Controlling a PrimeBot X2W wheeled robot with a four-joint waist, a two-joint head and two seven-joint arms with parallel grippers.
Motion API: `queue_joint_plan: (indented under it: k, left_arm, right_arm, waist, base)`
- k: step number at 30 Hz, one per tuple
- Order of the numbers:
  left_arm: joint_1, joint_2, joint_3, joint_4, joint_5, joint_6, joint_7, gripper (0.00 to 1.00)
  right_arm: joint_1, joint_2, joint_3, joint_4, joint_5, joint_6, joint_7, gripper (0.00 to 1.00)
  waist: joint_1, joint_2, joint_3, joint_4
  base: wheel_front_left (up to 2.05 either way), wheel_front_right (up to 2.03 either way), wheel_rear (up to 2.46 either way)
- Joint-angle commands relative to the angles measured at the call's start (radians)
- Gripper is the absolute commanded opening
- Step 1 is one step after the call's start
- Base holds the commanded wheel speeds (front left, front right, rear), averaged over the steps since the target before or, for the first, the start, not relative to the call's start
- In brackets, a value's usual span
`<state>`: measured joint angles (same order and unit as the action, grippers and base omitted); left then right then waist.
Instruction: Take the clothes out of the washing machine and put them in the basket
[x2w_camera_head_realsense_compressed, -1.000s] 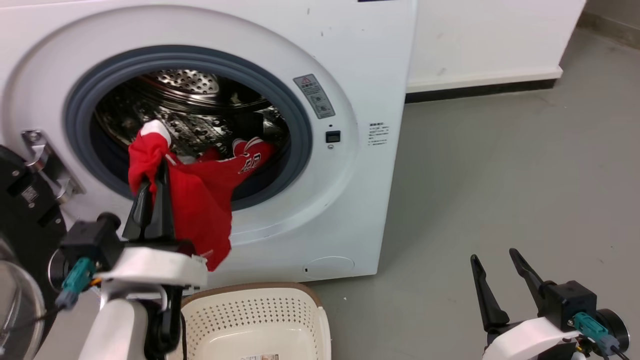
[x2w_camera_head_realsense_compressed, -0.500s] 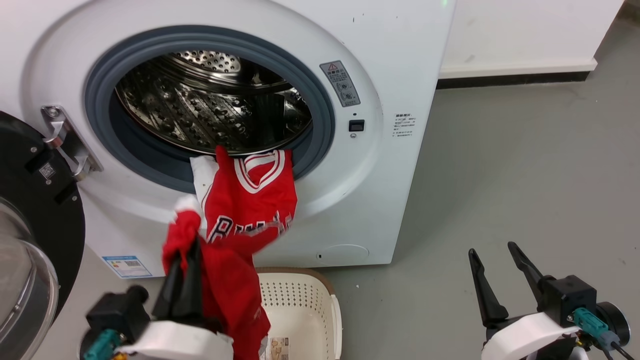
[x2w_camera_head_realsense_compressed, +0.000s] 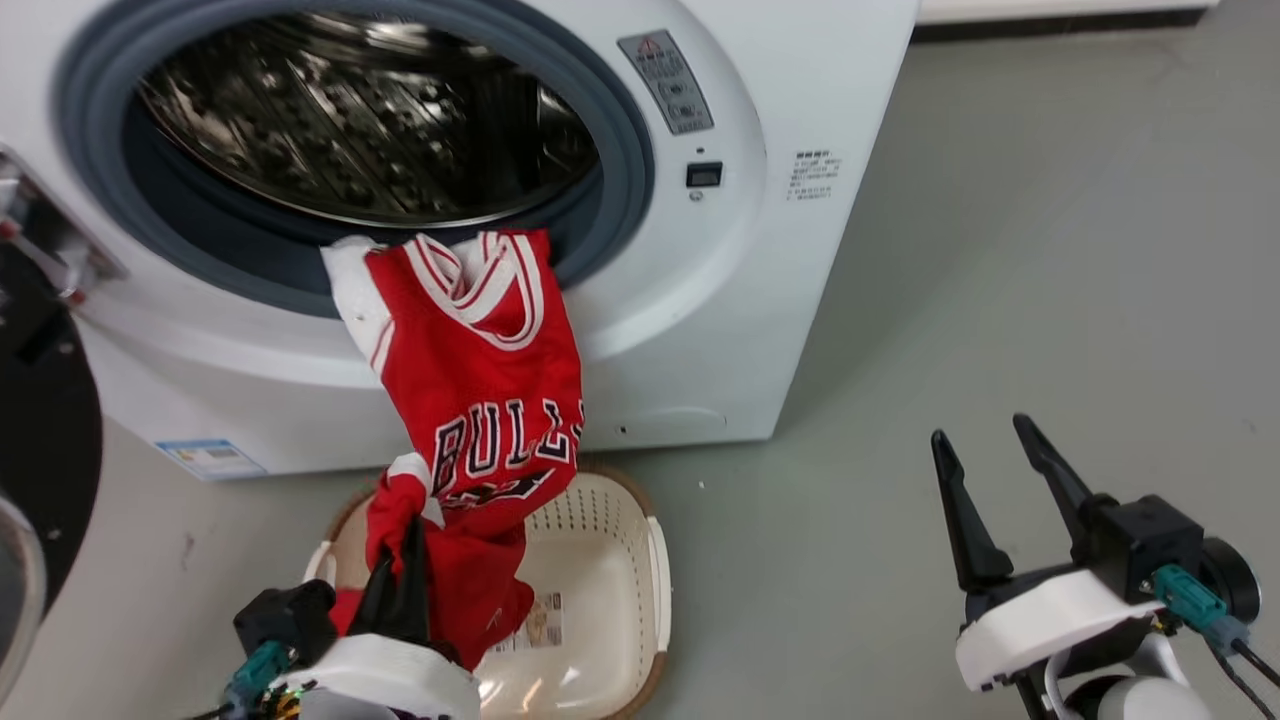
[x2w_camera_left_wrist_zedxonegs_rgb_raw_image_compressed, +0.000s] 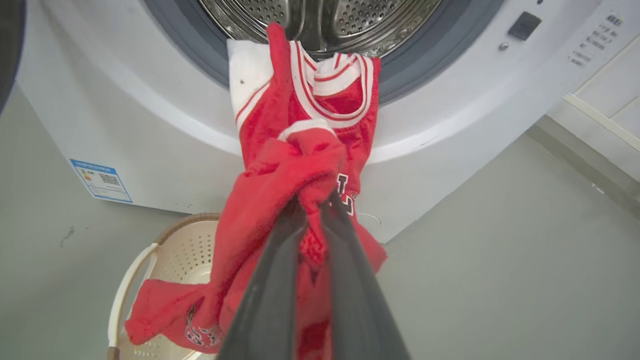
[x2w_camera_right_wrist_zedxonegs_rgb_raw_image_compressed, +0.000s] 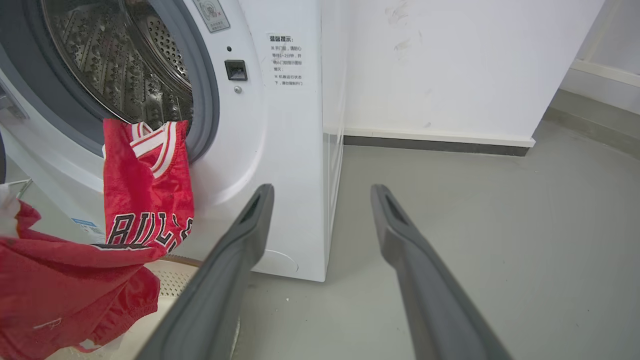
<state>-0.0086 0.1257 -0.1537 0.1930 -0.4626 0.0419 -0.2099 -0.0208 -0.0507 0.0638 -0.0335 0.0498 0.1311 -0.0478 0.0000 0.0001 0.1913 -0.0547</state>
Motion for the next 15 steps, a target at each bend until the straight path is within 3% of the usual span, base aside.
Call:
queue_joint_plan:
  k: [1,5,7,15]
  left_arm:
    - [-0.036,0.0,0.004,0.059,-0.014,-0.018,-0.008,0.0]
    - [-0.092,0.001,0.004,0.198,-0.034,-0.048,-0.01,0.0]
    - [-0.143,-0.004,0.005,0.331,-0.04,-0.069,-0.022,0.0]
    - [-0.265,-0.008,0.006,0.618,-0.047,-0.096,-0.039,0.0]
  right_arm:
    - [-0.025,0.001,0.005,-0.001,-0.004,-0.001,-0.004,1.0]
    - [-0.054,0.001,0.023,0.004,0.003,-0.001,-0.011,1.0]
    - [-0.075,0.001,0.026,0.012,0.008,-0.001,-0.021,1.0]
    - [-0.135,0.001,0.04,0.015,0.017,-0.001,-0.045,1.0]
  waist:
    - [0.0,-0.0001,0.066,-0.023]
    - [0.0,-0.0001,0.122,-0.048]
    - [0.0,-0.0001,0.174,-0.069]
    - [0.0,-0.0001,0.305,-0.108]
  base:
    - [0.0,0.0,0.0]
    - [0.0,0.0,0.0]
    - [0.0,0.0,0.0]
    - [0.0,0.0,0.0]
